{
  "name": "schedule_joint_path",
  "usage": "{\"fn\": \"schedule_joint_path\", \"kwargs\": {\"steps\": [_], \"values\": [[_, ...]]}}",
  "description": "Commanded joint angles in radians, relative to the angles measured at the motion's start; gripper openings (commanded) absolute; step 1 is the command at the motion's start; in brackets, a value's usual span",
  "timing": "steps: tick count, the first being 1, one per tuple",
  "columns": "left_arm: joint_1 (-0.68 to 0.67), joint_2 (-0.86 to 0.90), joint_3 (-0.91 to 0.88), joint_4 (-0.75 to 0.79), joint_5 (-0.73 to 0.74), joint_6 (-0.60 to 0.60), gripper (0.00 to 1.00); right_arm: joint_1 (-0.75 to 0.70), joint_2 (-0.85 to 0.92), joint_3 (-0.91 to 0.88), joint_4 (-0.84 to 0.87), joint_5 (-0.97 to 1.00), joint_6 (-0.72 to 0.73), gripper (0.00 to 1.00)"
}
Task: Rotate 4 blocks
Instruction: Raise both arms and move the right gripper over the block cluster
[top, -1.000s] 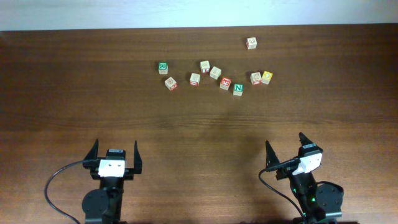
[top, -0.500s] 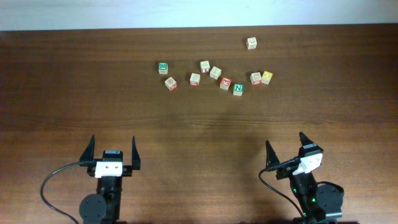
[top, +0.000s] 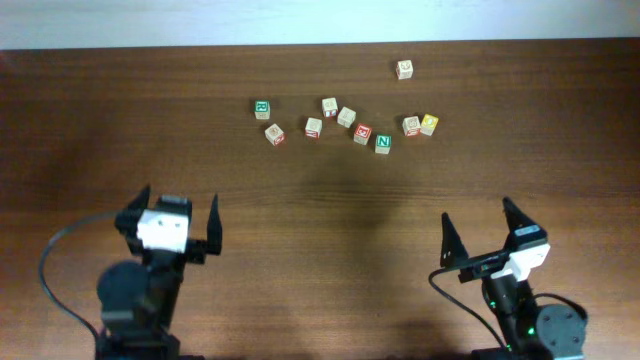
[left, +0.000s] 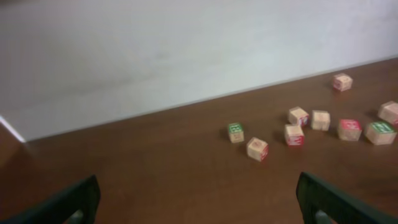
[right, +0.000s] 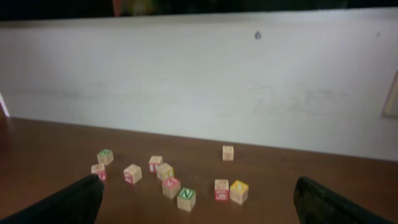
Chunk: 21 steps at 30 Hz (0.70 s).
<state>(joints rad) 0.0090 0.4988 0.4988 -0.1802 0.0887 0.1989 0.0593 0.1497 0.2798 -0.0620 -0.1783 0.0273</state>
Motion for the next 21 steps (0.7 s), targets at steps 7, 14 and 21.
{"fn": "schedule_joint_path", "kwargs": {"steps": [7, 14, 21], "values": [[0.007, 0.473, 0.533, -0.352, 0.144, 0.008, 0.99, -0.008, 0.429, 0.423, -0.221, -0.05, 0.014, 0.98], [0.007, 0.782, 0.817, -0.541, 0.152, 0.009, 0.99, -0.008, 0.747, 0.713, -0.425, -0.068, 0.014, 0.98], [0.006, 0.961, 1.013, -0.709, 0.173, 0.009, 0.99, -0.008, 1.09, 1.055, -0.748, -0.108, 0.006, 0.98]]}}
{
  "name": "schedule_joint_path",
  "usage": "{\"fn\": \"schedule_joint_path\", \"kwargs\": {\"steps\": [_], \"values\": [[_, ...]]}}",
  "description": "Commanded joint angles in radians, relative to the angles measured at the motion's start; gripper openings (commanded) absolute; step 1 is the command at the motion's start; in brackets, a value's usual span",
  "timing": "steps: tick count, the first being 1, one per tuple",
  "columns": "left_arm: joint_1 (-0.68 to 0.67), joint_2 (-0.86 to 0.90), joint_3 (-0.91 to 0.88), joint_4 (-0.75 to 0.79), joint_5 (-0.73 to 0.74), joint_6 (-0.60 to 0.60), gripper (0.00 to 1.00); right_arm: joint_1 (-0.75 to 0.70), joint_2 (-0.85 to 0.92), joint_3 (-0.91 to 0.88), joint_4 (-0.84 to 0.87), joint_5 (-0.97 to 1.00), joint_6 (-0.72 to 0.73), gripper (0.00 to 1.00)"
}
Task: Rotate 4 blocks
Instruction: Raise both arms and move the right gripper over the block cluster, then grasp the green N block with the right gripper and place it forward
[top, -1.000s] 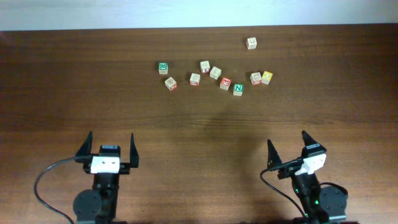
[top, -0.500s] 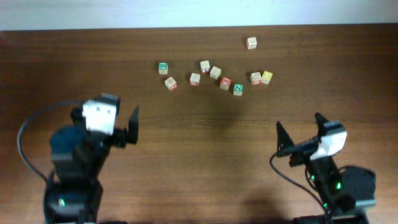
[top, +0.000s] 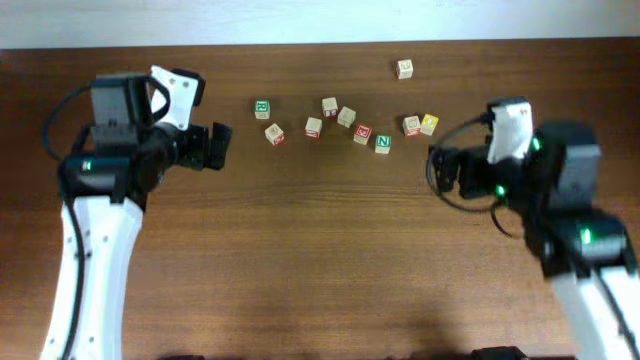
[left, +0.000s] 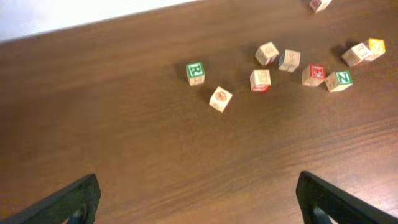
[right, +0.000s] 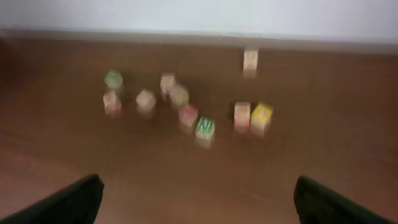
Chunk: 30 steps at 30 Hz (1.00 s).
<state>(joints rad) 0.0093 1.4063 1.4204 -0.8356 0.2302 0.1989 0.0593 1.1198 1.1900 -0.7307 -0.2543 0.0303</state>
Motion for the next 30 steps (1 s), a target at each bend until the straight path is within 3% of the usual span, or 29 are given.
{"fn": "schedule_joint_path", "kwargs": {"steps": [1, 6, 11, 14, 21, 26, 30], "values": [[0.006, 0.064, 0.1, -0.062, 0.051, 0.009, 0.99, -0.008, 0.167, 0.198, -0.126, -0.032, 0.003, 0.98], [0.006, 0.075, 0.103, -0.051, 0.133, 0.008, 0.99, -0.007, 0.419, 0.459, -0.277, -0.071, 0.004, 0.98], [0.006, 0.075, 0.102, -0.058, 0.132, 0.008, 0.99, -0.001, 0.582, 0.467, -0.196, -0.188, 0.06, 0.98], [0.006, 0.075, 0.103, -0.06, 0.132, 0.008, 0.99, 0.014, 0.67, 0.467, -0.197, -0.179, 0.073, 0.88], [0.006, 0.075, 0.103, -0.06, 0.132, 0.008, 0.99, 0.11, 0.891, 0.467, -0.086, 0.061, 0.278, 0.84], [0.006, 0.075, 0.102, -0.06, 0.132, 0.008, 0.99, 0.183, 0.975, 0.467, 0.02, 0.222, 0.331, 0.84], [0.006, 0.075, 0.102, -0.06, 0.132, 0.008, 0.99, 0.221, 1.027, 0.467, 0.067, 0.303, 0.354, 0.78]]}}
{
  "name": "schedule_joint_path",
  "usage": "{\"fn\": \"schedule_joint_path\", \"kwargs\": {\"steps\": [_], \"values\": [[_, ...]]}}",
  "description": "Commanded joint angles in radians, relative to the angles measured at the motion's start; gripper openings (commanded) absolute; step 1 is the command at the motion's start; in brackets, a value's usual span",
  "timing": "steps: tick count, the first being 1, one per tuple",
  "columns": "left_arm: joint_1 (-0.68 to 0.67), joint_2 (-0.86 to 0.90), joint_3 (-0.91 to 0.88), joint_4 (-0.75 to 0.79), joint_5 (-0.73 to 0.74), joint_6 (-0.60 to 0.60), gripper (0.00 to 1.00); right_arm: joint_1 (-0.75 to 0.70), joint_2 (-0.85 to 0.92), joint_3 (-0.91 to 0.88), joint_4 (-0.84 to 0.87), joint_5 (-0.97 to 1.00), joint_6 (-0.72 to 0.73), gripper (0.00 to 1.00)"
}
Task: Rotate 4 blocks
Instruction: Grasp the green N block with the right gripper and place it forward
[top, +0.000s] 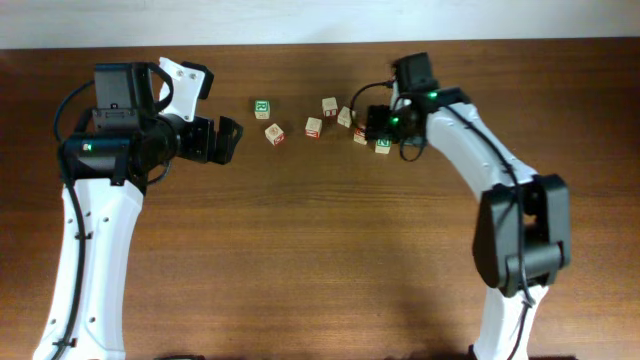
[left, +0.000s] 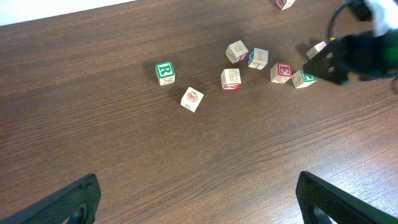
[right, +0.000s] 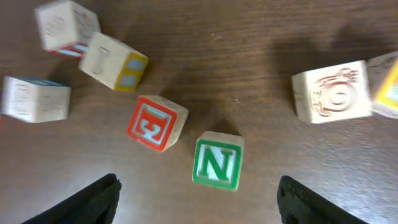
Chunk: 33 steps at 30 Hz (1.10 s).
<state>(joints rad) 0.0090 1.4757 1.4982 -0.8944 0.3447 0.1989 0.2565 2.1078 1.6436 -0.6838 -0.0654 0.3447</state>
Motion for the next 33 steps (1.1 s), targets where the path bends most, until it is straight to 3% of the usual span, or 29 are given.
{"fn": "schedule_joint_path", "kwargs": {"steps": [1, 7, 17, 24, 33], "values": [[0.006, 0.005, 0.024, -0.002, 0.018, 0.008, 0.99, 0.027, 0.043, 0.013, 0.027, 0.124, 0.039, 0.74], [0.006, 0.005, 0.025, -0.001, 0.015, 0.008, 0.99, 0.031, 0.061, 0.008, 0.053, 0.177, 0.039, 0.56], [0.006, 0.005, 0.024, -0.002, 0.015, 0.008, 0.99, 0.031, 0.105, 0.006, 0.064, 0.17, 0.039, 0.51], [0.006, 0.005, 0.025, -0.002, 0.015, 0.008, 0.99, 0.031, 0.105, 0.006, 0.042, 0.141, 0.039, 0.31], [0.006, 0.005, 0.024, -0.002, 0.015, 0.008, 0.99, 0.036, 0.103, 0.012, -0.214, -0.127, 0.039, 0.25]]}}
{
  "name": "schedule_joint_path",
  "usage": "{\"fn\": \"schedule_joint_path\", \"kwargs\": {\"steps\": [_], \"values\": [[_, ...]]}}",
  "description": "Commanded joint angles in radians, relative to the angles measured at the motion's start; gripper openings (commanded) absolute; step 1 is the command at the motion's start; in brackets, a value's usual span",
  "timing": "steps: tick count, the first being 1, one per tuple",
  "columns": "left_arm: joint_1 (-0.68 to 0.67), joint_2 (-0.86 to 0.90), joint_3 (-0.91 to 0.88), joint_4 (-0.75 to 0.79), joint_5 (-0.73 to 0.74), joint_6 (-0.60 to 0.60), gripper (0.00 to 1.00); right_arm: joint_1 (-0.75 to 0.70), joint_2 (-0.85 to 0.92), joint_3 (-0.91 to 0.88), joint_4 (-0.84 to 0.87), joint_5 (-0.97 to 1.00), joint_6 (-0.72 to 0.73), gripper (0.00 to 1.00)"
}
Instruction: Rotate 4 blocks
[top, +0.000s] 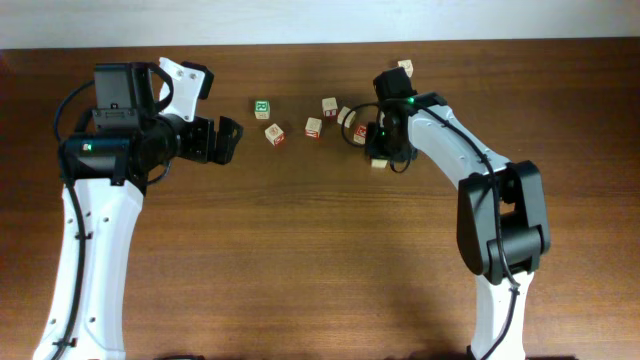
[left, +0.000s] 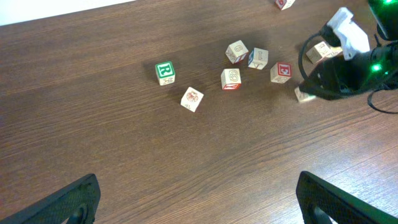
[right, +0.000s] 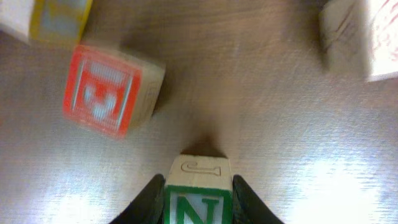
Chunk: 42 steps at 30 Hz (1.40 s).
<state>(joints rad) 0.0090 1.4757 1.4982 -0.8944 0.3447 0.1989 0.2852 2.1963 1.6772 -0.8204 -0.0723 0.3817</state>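
Note:
Several wooden letter blocks lie scattered at the far middle of the table. My right gripper (top: 379, 152) is down among them, shut on the green N block (right: 198, 169), which sits between its dark fingers (right: 152, 200) with the N facing the wrist camera. The red-faced block (right: 109, 90) lies just to its left. My left gripper (top: 225, 138) hangs open and empty above bare table, left of the green R block (top: 262, 108). In the left wrist view the N block (left: 304, 94) is partly hidden by the right gripper.
Other blocks: one (top: 275, 134) near the R block, one (top: 314, 127), one (top: 329, 106) and one (top: 346, 116) in the middle, and a lone one (top: 405, 67) by the far edge. A pale block (right: 351, 37) lies right of the N block. The right arm covers the blocks further right.
My right gripper, open above the N block and the red block before, is now lower and shut on the N block, which sits slightly nearer the front. The left arm has not moved.
Both arms were folded at the near edge with open grippers. Then both were raised and turned toward the blocks. Then the right gripper hung open over the N and red blocks while the left stayed by the R block. Now the right grips the N block.

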Motion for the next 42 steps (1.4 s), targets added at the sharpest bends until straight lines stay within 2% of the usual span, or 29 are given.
{"fn": "schedule_joint_path", "kwargs": {"steps": [1, 7, 12, 15, 17, 24, 27, 33, 39, 42], "values": [[0.006, 0.005, 0.025, -0.002, 0.015, 0.008, 0.99, 0.012, 0.014, -0.022, -0.125, -0.12, 0.003, 0.25], [0.006, 0.005, 0.025, -0.002, 0.015, 0.008, 0.99, 0.037, 0.015, -0.022, -0.248, -0.116, 0.013, 0.25], [0.006, 0.005, 0.025, -0.002, 0.015, 0.008, 0.99, 0.044, 0.015, -0.022, -0.277, -0.107, 0.021, 0.26], [0.006, 0.005, 0.024, -0.002, 0.015, 0.008, 0.99, 0.044, 0.015, -0.022, -0.286, -0.108, 0.021, 0.46], [0.006, 0.005, 0.025, -0.002, 0.015, 0.008, 0.99, 0.043, 0.014, -0.019, -0.29, -0.108, 0.02, 0.53], [0.006, 0.005, 0.024, -0.002, 0.015, 0.008, 0.99, 0.034, 0.014, 0.195, -0.34, -0.089, 0.012, 0.59], [0.006, 0.005, 0.024, -0.002, 0.015, 0.008, 0.99, 0.034, 0.014, 0.276, -0.251, -0.036, 0.018, 0.62], [0.006, 0.005, 0.024, -0.002, 0.015, 0.008, 0.99, 0.043, 0.055, 0.253, -0.019, 0.104, 0.153, 0.62], [0.006, 0.005, 0.024, -0.001, 0.015, 0.008, 0.99, 0.05, 0.126, 0.253, 0.032, 0.111, 0.204, 0.61], [0.006, 0.005, 0.024, -0.002, 0.015, 0.008, 0.99, 0.05, 0.151, 0.253, 0.033, 0.111, 0.204, 0.57]]}}
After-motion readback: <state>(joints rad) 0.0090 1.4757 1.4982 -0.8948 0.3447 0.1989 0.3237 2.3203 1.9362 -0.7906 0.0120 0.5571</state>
